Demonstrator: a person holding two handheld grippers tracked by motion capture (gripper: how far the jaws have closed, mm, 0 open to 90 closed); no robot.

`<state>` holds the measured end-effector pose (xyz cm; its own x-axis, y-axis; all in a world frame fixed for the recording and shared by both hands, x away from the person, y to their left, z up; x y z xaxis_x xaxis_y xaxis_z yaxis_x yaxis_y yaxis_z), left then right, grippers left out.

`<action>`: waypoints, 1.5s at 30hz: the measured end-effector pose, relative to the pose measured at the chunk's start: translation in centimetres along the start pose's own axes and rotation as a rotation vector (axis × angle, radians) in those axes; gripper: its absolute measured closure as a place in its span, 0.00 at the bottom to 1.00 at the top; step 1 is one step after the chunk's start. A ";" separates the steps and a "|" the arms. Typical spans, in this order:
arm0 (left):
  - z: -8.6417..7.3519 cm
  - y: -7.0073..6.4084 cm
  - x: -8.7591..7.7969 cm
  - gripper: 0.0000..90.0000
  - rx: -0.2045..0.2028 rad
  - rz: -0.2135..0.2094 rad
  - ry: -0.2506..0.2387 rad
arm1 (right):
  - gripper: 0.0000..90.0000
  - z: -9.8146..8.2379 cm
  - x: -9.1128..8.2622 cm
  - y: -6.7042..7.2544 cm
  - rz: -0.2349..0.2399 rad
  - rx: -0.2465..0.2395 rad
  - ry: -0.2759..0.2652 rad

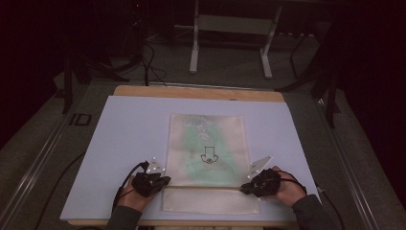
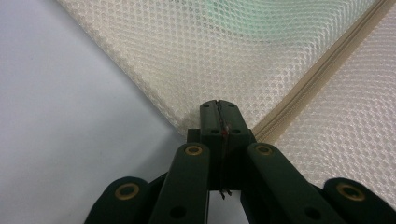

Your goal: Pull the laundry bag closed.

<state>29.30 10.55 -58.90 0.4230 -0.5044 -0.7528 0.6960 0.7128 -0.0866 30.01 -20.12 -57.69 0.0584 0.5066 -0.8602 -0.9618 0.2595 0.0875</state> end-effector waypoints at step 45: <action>0.0 0.0 0.0 0.99 -0.003 -0.004 -0.001 | 0.92 -1.4 -1.9 -0.8 -0.008 0.027 -0.019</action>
<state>29.30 10.56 -58.90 0.4211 -0.5074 -0.7518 0.6956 0.7126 -0.0913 30.25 -22.46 -56.81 0.0712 0.5201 -0.8512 -0.9538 0.2853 0.0945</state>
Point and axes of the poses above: each handheld gripper's, and its own axes: x roughly forward along the jaws, z roughly out of its top, y roughly to its left, the point moved 8 cm from there along x, roughly forward along the jaws, and after that the axes turned 1 degree about -y, right-handed, at the moved point
